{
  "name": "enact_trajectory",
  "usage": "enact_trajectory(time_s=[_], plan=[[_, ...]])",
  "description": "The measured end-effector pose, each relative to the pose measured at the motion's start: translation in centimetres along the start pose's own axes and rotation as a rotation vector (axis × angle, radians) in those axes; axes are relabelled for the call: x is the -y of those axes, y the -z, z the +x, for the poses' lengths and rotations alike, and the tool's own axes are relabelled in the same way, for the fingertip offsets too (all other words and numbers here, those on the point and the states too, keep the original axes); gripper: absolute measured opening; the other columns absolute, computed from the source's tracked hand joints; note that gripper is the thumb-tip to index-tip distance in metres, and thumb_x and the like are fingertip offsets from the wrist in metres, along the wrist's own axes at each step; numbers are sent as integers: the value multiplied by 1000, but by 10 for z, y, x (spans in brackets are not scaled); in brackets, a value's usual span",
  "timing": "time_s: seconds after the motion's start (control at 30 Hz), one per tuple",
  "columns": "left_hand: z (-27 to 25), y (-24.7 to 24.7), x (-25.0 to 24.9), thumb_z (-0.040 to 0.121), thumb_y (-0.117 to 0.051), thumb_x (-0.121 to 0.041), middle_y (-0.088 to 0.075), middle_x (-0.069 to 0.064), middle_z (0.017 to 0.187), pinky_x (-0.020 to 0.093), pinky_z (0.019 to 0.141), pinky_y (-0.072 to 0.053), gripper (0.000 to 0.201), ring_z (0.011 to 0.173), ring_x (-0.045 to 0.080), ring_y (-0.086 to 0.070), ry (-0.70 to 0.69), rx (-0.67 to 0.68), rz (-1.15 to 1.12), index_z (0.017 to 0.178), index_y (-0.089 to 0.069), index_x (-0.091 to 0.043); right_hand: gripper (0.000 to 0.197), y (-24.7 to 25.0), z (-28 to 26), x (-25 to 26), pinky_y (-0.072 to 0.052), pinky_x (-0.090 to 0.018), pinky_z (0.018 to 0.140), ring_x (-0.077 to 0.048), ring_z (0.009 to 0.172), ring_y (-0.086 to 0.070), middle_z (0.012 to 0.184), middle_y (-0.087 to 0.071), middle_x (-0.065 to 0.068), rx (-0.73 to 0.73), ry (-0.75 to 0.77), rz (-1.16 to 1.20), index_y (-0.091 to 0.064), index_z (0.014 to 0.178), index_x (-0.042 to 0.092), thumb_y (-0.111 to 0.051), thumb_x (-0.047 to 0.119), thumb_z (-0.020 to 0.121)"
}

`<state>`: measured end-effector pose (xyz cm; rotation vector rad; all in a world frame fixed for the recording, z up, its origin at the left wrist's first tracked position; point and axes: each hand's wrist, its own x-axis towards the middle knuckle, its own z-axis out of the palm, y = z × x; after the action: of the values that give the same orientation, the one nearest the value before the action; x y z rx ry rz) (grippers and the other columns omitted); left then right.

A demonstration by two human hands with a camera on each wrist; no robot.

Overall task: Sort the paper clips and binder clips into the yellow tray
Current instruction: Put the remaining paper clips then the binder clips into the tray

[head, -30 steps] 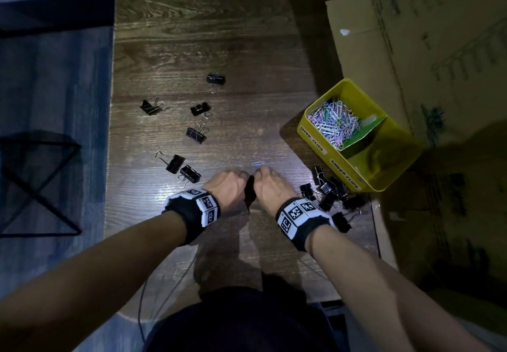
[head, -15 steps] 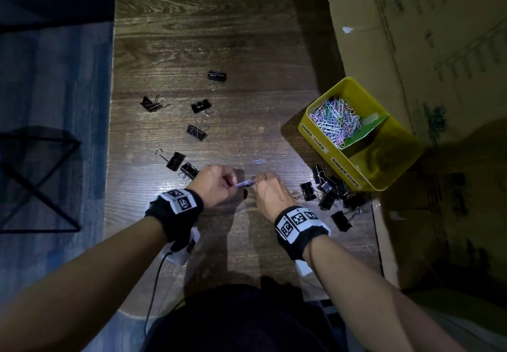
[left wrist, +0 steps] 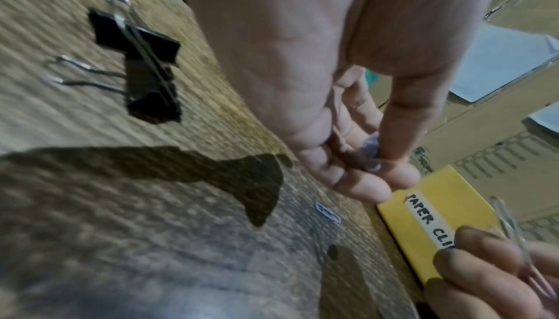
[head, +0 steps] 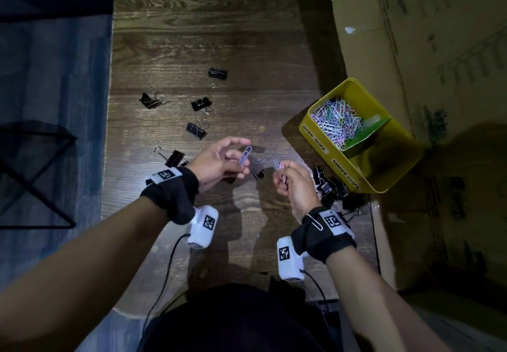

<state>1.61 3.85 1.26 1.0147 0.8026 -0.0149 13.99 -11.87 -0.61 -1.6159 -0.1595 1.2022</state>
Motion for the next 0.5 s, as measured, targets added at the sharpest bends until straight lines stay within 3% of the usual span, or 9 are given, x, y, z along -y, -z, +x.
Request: enact_trajectory(time_s=[0.1, 0.2, 0.27, 0.33, 0.4, 0.5], plan=[[13, -14, -7, 80, -40, 19, -54, 8, 68, 30, 53, -49, 34, 58, 18, -53, 50, -56, 23, 91, -57, -7, 10, 2, -2, -2, -21, -17, 39, -7, 44, -28, 51, -44, 6, 72, -57, 134, -40, 62, 17, -39, 15, 72], [35, -23, 0, 80, -62, -8, -53, 4, 63, 27, 53, -36, 11, 57, 18, -46, 0, -174, 437, 74, -59, -17, 5, 2, -7, -4, -17, -15, 35, -4, 37, -23, 44, -33, 9, 166, -108, 192, -31, 59, 14, -34, 17, 63], [44, -29, 5, 80, -68, -22, -62, 5, 73, 29, 63, -44, 8, 67, 21, -55, -106, -212, 933, 85, -64, -16, 7, 2, -11, -6, -16, -14, 34, -3, 35, -22, 41, -31, 10, 220, -140, 165, -30, 58, 13, -33, 18, 62], [49, -35, 10, 87, -60, -24, -68, 12, 94, 33, 75, -50, 19, 85, 28, -62, -194, -173, 1285, 103, -65, -14, 7, 0, -15, -9, -16, -13, 33, -2, 32, -23, 40, -32, 10, 244, -186, 119, -30, 58, 13, -34, 18, 61], [50, -37, 17, 93, -49, -23, -66, 17, 102, 35, 77, -51, 24, 91, 32, -62, -177, -143, 1462, 111, -60, -13, 9, 0, -17, -12, -16, -13, 32, -1, 32, -24, 40, -34, 10, 220, -204, 96, -33, 57, 12, -36, 19, 61], [53, -36, 30, 96, -37, -19, -63, 18, 104, 37, 75, -49, 23, 90, 34, -60, -150, -95, 1628, 108, -54, -9, 9, 6, -21, -12, -17, -14, 34, -2, 35, -25, 43, -35, 10, 181, -173, 84, -36, 57, 14, -38, 21, 63]])
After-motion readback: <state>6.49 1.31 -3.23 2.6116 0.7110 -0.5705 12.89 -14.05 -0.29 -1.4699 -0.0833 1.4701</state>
